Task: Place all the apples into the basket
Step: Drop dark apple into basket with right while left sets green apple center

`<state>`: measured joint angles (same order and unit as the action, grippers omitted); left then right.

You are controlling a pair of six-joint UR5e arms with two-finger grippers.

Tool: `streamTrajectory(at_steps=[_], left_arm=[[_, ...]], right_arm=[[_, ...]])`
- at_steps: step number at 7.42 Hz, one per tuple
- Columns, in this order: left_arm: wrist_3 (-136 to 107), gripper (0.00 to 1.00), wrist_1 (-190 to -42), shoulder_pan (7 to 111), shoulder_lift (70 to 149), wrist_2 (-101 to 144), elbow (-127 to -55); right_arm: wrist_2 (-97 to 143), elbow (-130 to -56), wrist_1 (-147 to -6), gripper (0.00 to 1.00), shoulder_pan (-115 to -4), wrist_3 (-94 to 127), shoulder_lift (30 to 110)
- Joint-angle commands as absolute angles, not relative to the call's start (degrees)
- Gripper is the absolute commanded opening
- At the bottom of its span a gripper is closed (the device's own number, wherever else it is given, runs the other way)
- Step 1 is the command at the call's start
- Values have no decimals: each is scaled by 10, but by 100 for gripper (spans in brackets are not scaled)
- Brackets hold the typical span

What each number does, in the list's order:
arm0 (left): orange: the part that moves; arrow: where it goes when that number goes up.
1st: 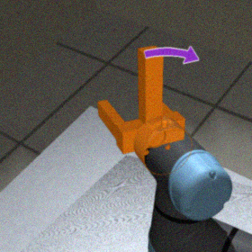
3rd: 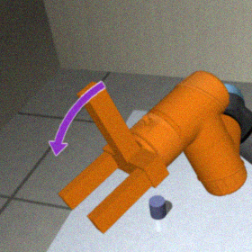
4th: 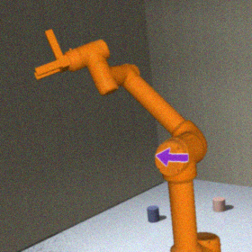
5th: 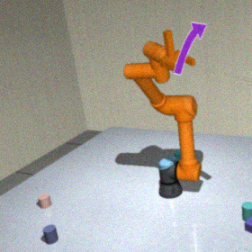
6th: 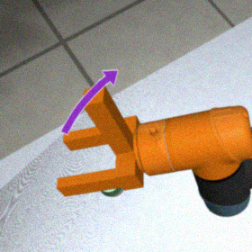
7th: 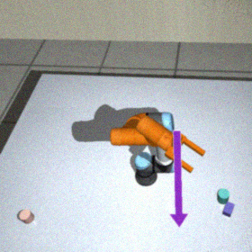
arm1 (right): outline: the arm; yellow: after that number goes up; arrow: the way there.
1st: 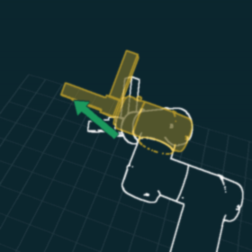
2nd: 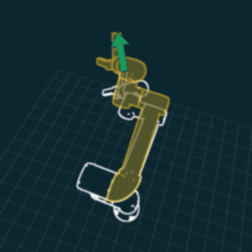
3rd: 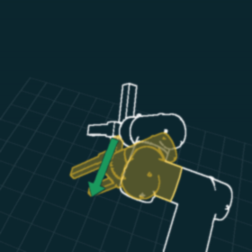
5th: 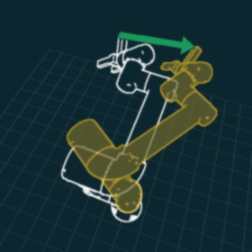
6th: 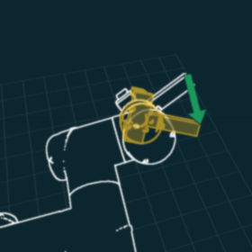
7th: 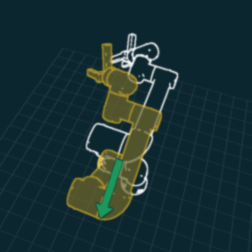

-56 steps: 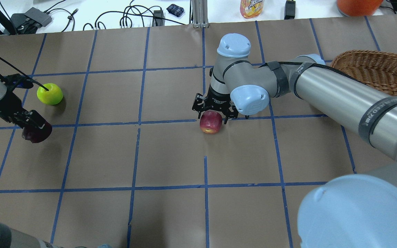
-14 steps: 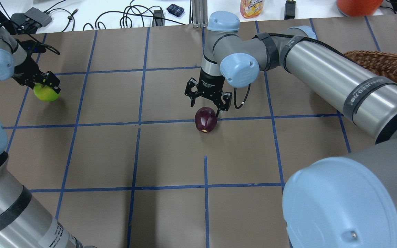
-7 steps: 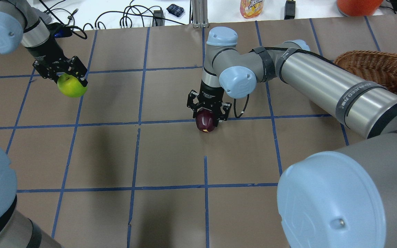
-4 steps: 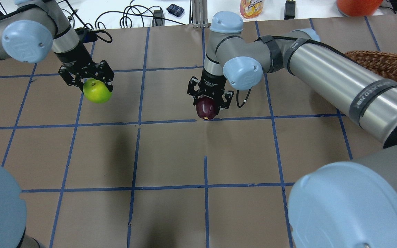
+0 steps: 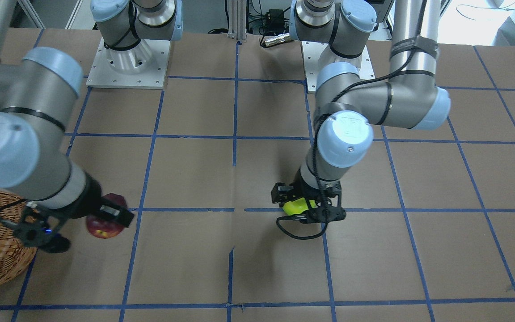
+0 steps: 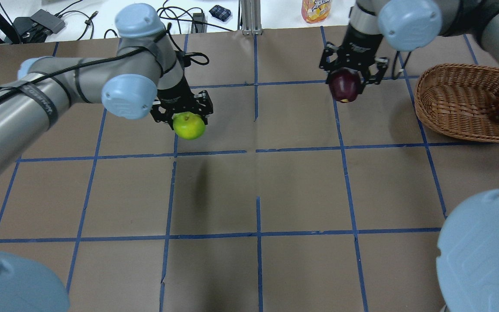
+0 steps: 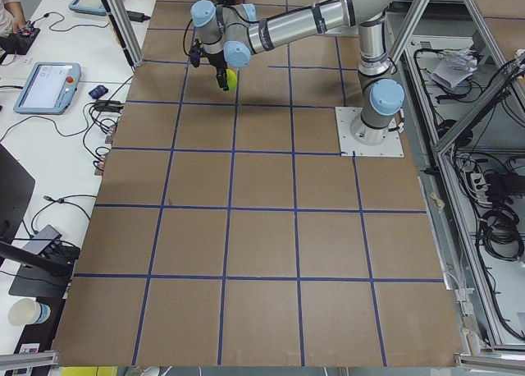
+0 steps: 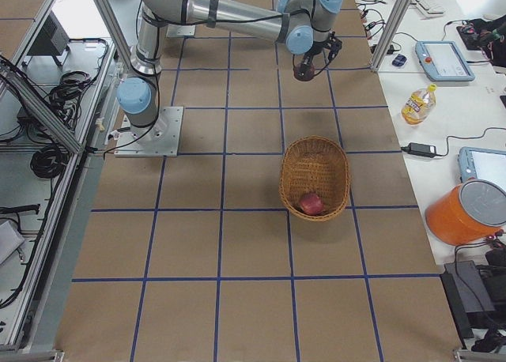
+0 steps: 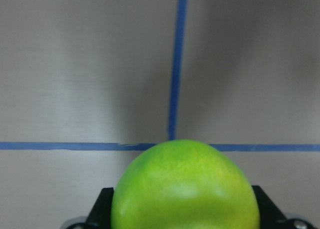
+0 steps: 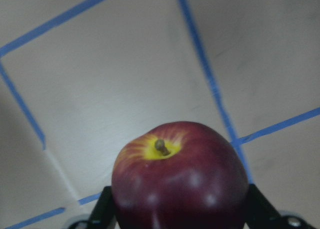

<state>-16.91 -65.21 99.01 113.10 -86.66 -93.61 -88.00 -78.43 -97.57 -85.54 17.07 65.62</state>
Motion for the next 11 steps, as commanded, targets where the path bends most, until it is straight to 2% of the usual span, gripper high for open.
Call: streamTrajectory(at_steps=[1,4,5,6,9,10,11], left_arm=[[-321,28,-563,1076,1161,-864,-939],[-363,31,-509,1123,1212,-866,-946],[-363,42,-505,1125,1224,-866,-946],[-359,99,-492,1125,1230,-865,-942],[-326,100,-525,1119,1185,-866,-917],[-292,100,-600,1116,1153,-873,-899],[-270,100,-654,1103,1124,-874,-876]], right_arm=[[-914,-775,-963,0,-718,-37,657],[-981,-781,-972,0,-612,-219,636],[-977,-780,-978,0,-589,-228,620],[-980,-781,-1021,0,-576,-255,595],[-974,-785,-1076,2,-570,-261,564],[-969,-783,-1076,56,-570,-252,562],[-960,-781,-1076,100,-570,-239,557]])
